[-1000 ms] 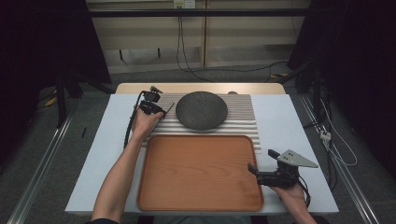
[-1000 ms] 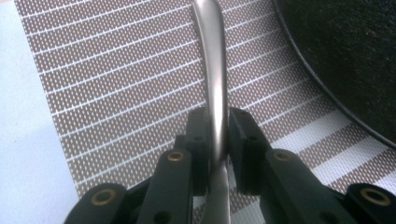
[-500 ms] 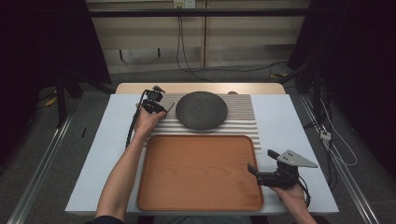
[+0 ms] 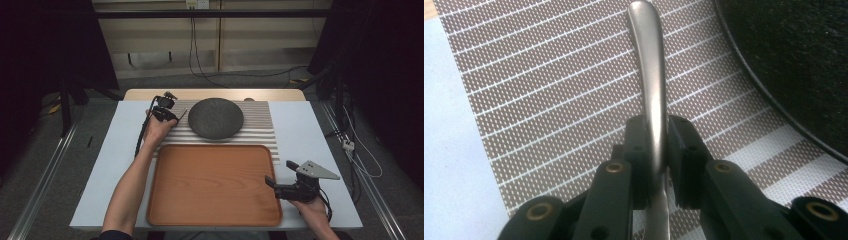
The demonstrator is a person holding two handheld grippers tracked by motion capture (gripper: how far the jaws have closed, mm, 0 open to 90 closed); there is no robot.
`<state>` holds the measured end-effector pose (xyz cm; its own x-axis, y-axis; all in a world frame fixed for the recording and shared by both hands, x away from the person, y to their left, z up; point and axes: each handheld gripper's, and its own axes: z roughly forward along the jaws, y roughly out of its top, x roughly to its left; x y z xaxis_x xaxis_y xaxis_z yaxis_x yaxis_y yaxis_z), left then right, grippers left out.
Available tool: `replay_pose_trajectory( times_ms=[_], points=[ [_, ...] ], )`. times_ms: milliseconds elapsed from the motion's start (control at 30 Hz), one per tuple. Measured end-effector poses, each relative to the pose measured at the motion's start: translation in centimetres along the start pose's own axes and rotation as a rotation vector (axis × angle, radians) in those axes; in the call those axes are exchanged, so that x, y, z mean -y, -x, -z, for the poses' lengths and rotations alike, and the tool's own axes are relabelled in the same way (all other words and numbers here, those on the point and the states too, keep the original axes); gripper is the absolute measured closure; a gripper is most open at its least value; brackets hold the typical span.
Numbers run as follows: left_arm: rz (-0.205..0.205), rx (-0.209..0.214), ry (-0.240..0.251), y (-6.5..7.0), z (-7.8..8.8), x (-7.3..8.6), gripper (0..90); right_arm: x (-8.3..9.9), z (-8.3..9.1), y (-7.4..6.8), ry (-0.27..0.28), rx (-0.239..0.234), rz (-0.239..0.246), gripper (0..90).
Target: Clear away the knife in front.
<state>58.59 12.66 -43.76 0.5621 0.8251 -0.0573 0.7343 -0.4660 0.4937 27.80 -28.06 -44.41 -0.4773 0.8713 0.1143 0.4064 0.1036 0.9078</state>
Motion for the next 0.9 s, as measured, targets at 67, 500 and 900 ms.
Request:
replay_pose_trajectory(
  times_ms=[67, 500, 900],
  points=[
    [-0.001, 0.001, -0.004, 0.04, 0.14, 0.07, 80.0, 0.01, -0.02, 0.03, 0.0, 0.002, -0.001, 2.5],
    [-0.02, 0.021, -0.037, -0.27, 0.74, 0.66, 79.9, 0.0, -0.17, -0.01, -0.008, 0.003, -0.002, 2.6],
    [-0.022, 0.011, -0.035, -0.18, 0.51, 0.55, 78.8, 0.01, -0.19, -0.02, -0.01, 0.0, -0.003, 2.6]
  ],
)
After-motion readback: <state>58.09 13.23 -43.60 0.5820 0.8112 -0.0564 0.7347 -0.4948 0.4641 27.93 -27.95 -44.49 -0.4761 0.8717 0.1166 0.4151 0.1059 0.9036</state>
